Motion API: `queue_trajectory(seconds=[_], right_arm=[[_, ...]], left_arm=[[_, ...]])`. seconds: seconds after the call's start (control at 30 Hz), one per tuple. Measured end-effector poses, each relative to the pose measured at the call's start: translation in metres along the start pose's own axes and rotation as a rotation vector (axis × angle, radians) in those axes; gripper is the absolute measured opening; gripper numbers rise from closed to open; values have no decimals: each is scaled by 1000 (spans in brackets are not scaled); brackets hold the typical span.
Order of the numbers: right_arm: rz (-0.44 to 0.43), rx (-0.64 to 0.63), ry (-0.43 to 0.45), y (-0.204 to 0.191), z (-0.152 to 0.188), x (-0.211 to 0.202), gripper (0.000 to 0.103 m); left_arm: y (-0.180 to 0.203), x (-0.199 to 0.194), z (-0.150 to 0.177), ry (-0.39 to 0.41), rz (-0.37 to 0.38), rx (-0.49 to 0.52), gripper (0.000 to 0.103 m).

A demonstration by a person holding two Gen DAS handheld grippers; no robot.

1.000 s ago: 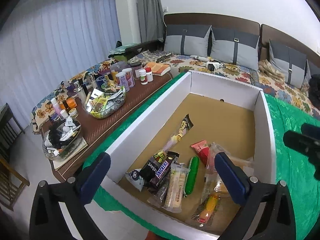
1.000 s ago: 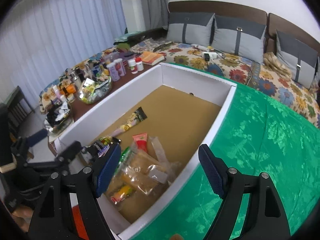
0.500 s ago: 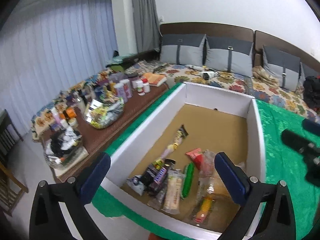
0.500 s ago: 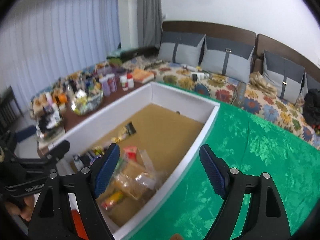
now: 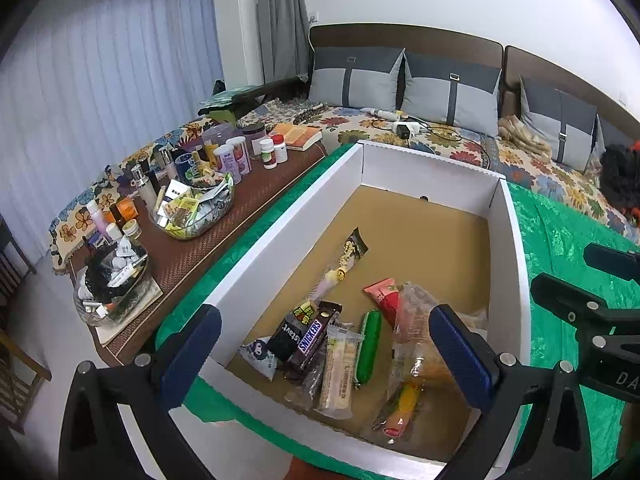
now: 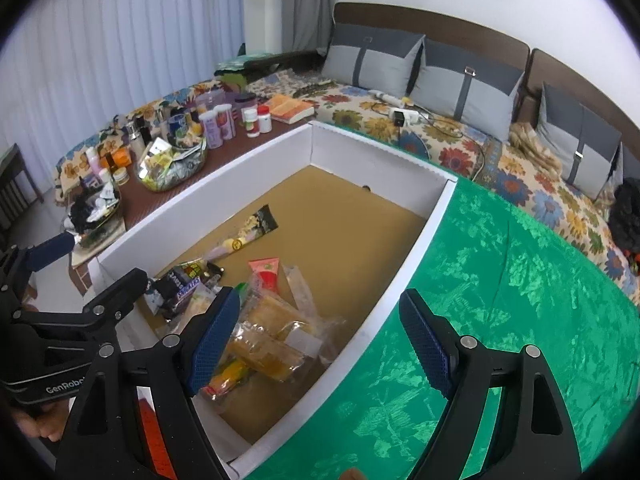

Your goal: Organize snacks

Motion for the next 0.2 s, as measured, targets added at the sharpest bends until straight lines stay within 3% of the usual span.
queue_trajectory(seconds=[0.2], right_arm=[[-13, 3, 2, -2, -1, 4, 85]], left_arm=[[-3, 7, 7, -36, -3, -38, 103]])
Point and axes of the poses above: each gripper's, at about its wrist camera, not at the fingertips, and x roughly the way its jaws point, y to its right, z to its underside, the point moved 9 cm from there along x, roughly the way its jaws point, and after that the axes turned 3 degrees about z, right-handed, at the moved point
